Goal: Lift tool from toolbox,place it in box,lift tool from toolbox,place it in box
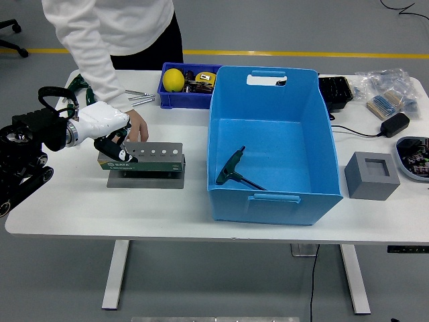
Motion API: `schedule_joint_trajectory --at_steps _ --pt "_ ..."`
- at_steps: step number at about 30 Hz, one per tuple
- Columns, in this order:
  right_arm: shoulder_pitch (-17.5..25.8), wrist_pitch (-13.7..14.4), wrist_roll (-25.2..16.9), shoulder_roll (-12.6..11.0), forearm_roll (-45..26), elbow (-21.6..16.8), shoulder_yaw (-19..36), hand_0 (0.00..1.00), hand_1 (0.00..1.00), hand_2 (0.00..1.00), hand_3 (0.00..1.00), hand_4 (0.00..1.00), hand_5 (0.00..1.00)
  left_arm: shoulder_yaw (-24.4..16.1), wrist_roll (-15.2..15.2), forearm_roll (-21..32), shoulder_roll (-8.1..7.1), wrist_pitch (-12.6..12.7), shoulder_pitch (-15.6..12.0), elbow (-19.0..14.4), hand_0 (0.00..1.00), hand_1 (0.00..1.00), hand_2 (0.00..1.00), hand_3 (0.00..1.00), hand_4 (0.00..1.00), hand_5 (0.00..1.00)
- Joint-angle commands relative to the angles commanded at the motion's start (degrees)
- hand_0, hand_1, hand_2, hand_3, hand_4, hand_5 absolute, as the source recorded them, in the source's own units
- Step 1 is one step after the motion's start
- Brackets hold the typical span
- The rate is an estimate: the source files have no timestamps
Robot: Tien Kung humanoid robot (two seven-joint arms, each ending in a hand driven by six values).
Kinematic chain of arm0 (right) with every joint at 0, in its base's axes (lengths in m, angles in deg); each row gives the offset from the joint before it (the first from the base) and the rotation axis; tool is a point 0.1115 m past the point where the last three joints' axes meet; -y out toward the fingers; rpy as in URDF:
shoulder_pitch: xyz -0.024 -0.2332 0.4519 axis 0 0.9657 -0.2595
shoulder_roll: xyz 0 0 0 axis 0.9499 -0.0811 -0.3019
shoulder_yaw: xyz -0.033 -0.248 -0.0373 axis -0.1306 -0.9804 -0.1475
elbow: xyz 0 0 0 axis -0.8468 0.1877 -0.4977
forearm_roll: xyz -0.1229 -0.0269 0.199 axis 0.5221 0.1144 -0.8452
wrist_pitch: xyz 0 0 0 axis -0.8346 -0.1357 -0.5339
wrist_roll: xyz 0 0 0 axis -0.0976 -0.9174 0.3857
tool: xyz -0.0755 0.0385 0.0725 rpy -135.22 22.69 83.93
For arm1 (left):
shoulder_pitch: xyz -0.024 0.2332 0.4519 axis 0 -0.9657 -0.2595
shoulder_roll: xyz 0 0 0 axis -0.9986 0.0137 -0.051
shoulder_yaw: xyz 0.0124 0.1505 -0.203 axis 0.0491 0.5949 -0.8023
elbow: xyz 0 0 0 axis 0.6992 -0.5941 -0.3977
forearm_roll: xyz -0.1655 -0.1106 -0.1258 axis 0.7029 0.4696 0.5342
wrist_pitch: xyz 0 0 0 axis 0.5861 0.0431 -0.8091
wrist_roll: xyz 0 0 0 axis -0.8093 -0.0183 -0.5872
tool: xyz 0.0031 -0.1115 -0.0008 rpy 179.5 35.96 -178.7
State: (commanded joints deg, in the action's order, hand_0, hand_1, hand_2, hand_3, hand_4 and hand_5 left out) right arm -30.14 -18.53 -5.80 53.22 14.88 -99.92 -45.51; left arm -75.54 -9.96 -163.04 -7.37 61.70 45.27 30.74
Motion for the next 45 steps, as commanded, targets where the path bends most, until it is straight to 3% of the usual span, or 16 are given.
schedule_joint_trajectory --at_steps 1,2,6,7,12,13,26,39,45 --pt "0.0 0.0 0.0 0.0 0.0 0.0 0.0 0.705 0.691 0.732 0.597 0.830 0.722 0.0 -0.2 0.0 -0.01 0.4 0.0 0.1 0.324 0.157 0.166 0.179 0.934 0.566" --pt "0.0 0.0 0.0 0.0 0.0 0.0 0.0 0.705 0.691 0.732 0.597 0.830 0.722 0.0 -0.4 0.0 -0.01 0.7 -0.1 0.1 0.258 0.105 0.126 0.121 0.900 0.456" --pt "0.1 0.0 0.0 0.0 0.0 0.0 0.1 0.705 0.691 0.732 0.597 0.830 0.722 0.1 -1.2 -0.1 0.08 1.8 -0.3 0.5 0.258 0.105 0.126 0.121 0.900 0.456" --pt "0.1 0.0 0.0 0.0 0.0 0.0 0.0 0.705 0.692 0.732 0.596 0.829 0.723 0.2 -1.6 -0.1 0.12 2.2 -0.3 0.7 0.186 0.034 0.079 0.078 0.819 0.359" --pt "0.3 0.0 0.0 0.1 -0.1 0.0 0.0 0.705 0.692 0.732 0.596 0.829 0.723 0.1 -2.6 0.3 0.24 3.7 -0.6 1.5 0.186 0.034 0.079 0.078 0.819 0.359" --pt "0.3 0.0 0.0 0.1 -0.1 0.0 0.0 0.704 0.691 0.732 0.597 0.831 0.723 0.1 -2.9 0.4 0.26 4.0 -0.6 1.6 0.149 0.002 0.051 0.063 0.820 0.440" --pt "0.6 0.0 -0.1 0.1 -0.4 -0.1 -0.1 0.701 0.691 0.732 0.597 0.831 0.723 -2.7 -6.1 3.5 0.22 8.0 -1.1 0.9 0.123 0.002 0.017 0.043 0.801 0.444" --pt "0.4 0.0 -0.3 0.0 -1.0 -0.1 -0.5 0.702 0.690 0.731 0.597 0.830 0.724 -7.4 -6.1 5.2 -0.41 7.2 -1.4 -4.1 0.109 0.002 0.003 0.035 0.785 0.461" --pt "0.4 -0.1 -0.3 0.0 -1.0 0.0 -0.5 0.702 0.689 0.731 0.597 0.830 0.723 -11.4 -5.2 4.7 -1.58 5.7 -1.4 -9.7 0.107 0.002 0.002 0.033 0.783 0.462"
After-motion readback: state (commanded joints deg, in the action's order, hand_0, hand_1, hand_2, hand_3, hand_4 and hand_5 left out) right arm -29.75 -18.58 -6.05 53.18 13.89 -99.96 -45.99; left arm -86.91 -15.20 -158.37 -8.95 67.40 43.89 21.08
